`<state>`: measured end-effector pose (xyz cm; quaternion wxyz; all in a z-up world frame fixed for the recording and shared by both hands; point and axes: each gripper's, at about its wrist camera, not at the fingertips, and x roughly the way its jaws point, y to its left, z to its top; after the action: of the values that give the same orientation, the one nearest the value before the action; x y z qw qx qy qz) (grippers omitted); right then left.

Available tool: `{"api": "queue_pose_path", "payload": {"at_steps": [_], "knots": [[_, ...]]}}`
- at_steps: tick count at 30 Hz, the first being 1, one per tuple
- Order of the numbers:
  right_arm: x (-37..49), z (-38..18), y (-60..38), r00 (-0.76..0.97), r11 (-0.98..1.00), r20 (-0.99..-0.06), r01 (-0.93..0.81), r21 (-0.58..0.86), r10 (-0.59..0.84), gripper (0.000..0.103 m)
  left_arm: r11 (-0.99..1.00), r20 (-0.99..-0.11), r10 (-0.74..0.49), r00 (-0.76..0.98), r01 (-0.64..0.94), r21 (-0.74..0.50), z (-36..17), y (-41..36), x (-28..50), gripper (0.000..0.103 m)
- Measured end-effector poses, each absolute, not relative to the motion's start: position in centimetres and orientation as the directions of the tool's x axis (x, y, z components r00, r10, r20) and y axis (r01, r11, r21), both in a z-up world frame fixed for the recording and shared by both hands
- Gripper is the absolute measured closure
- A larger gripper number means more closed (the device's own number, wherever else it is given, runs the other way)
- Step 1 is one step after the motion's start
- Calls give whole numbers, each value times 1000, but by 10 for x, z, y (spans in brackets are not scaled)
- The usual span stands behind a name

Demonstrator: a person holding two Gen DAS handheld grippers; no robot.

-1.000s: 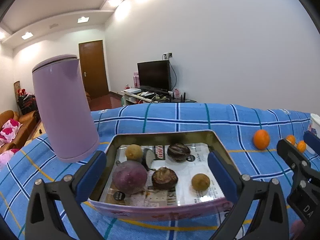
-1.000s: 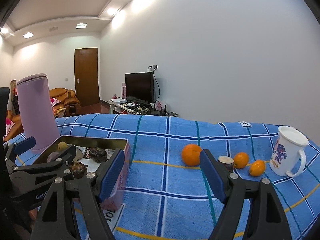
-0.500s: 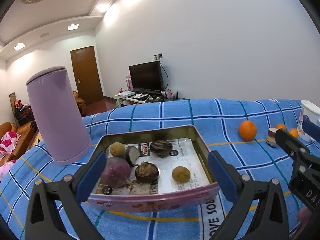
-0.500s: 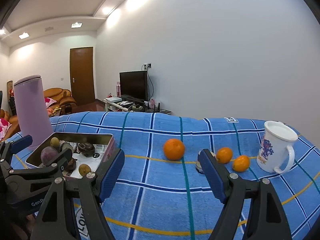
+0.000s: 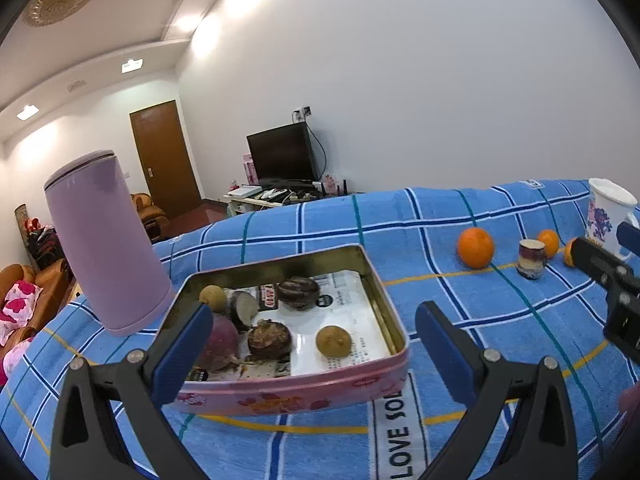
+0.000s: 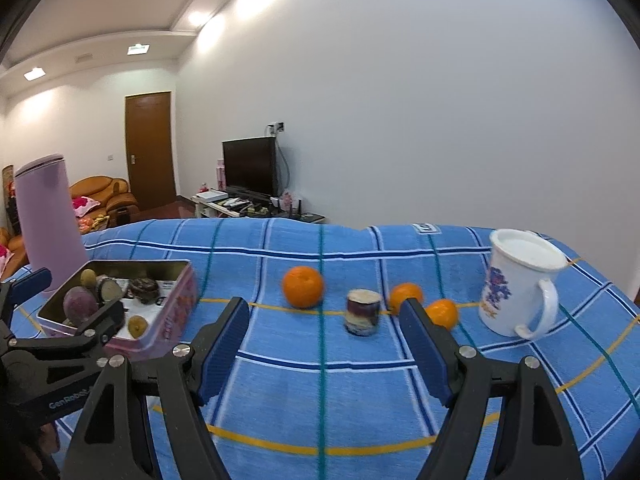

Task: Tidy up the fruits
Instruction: 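Move left tool to the cut purple root piece while right tool moves toward an orange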

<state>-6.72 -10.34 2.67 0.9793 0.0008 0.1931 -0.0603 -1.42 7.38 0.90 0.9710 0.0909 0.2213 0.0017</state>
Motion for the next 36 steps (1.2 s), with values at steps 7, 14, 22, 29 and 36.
{"api": "queue_pose_path", "payload": {"at_steps": [7,14,22,29,36], "knots": [[-72,25,-135,897,982,-405,189,-12,-177,24,981,-452,-18,892,103,165,9,56,-17,0],[-73,22,-175,856,960,-460,279,20,-238,24,966,-483,-98,870,200,166,7,26,-17,0],[-72,14,-211,806,930,-542,350,116,-236,24,947,-539,-187,821,296,122,6,-17,-2,2],[-73,12,-220,796,921,-563,362,145,-224,24,924,-604,-271,749,378,54,-1,-56,24,17],[-80,13,-238,791,887,-566,412,211,-233,24,892,-664,-354,658,452,-28,-11,-101,54,36]]}}
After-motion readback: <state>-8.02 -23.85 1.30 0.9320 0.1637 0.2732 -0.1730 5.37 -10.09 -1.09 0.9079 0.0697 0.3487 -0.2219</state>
